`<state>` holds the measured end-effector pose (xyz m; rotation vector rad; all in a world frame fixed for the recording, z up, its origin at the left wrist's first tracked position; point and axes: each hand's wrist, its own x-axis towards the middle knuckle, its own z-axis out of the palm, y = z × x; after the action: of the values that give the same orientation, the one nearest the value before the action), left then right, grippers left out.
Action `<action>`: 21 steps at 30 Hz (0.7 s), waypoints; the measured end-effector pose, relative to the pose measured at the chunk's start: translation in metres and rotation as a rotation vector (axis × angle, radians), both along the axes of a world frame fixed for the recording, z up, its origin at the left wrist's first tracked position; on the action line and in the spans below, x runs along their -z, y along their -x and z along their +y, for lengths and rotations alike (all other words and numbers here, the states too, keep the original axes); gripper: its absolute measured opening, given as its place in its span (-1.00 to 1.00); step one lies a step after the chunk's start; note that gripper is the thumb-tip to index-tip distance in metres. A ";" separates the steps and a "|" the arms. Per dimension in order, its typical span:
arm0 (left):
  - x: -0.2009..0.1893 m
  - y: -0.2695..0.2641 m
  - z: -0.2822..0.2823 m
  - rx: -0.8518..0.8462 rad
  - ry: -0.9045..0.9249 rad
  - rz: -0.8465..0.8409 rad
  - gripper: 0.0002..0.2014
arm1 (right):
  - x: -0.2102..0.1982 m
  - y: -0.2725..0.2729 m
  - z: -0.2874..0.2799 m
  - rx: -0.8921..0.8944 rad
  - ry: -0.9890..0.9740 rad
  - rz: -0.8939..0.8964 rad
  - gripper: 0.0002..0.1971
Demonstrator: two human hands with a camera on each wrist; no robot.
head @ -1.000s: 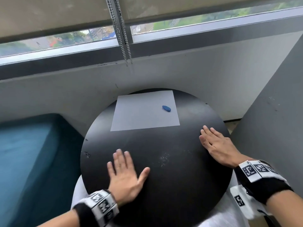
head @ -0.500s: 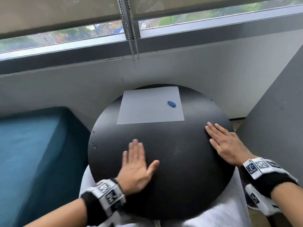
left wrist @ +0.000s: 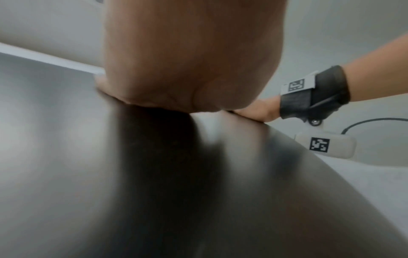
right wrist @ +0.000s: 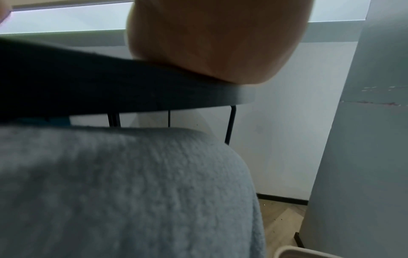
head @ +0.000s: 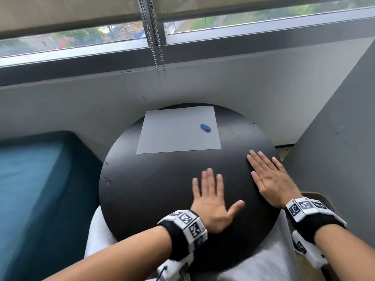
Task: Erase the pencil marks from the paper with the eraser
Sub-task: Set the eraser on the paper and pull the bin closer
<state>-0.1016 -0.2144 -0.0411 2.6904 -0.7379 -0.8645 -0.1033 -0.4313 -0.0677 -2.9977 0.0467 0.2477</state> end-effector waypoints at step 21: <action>0.003 -0.028 -0.041 0.436 0.044 -0.101 0.20 | 0.013 -0.001 -0.006 0.028 -0.060 -0.134 -0.26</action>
<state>-0.0738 -0.2550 -0.0442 2.5887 -1.3836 -0.7892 -0.1023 -0.4368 -0.0812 -2.9432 0.0659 0.0437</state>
